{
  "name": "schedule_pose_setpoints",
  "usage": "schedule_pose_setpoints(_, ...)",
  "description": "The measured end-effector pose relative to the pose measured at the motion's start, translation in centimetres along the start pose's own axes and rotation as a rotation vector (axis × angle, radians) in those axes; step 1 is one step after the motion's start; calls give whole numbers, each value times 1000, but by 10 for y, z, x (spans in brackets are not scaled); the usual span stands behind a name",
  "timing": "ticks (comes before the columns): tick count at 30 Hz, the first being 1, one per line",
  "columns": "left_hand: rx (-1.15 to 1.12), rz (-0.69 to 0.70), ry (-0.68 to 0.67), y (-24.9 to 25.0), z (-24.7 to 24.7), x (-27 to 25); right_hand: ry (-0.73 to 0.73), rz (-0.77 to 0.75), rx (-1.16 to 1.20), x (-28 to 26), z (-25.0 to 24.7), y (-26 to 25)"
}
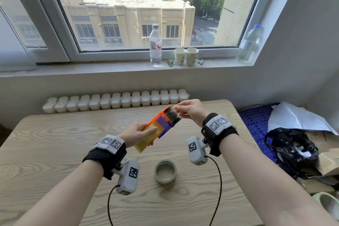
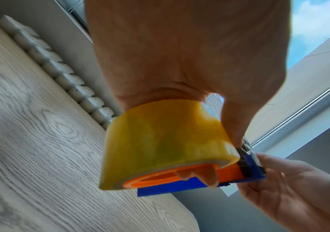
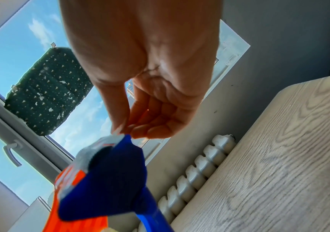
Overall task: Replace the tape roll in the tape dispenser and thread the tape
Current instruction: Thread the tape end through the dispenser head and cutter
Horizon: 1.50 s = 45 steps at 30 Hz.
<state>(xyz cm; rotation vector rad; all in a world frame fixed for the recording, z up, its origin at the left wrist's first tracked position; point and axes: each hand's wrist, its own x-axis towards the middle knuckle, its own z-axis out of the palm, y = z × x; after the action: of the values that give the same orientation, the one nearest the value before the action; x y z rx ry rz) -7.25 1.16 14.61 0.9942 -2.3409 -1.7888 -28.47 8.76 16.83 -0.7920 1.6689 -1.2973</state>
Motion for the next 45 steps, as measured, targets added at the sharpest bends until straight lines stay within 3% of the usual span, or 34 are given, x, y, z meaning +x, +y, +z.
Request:
schedule_pose_setpoints(7, -122, -48, 66, 5, 2, -1, -51, 18, -13, -4, -6, 5)
schedule_pose_setpoints(13, -273, -52, 22, 7, -4, 1, -426, 48, -72, -12, -5, 9)
schedule_pose_setpoints(15, -286, -32, 11, 7, -4, 3, -473, 32, -149, -15, -1, 7)
schedule_pose_setpoints(18, -332, -12, -38, 9, -3, 5, -416, 7, -285, -16, 3, 8)
schedule_pose_setpoints(22, -406, -28, -61, 20, 1, 3, -363, 33, -239, -17, 8, 12)
schedule_pose_setpoints(33, -289, -21, 62, 28, 8, 2, -294, 68, -128, -19, 12, 6)
schedule_pose_setpoints(38, -183, -14, 91, 25, 7, 4, -136, 5, -130, -15, 9, 1)
schedule_pose_setpoints(45, -92, -42, 104, 23, 8, 0, -198, -29, -56, -17, 1, -8)
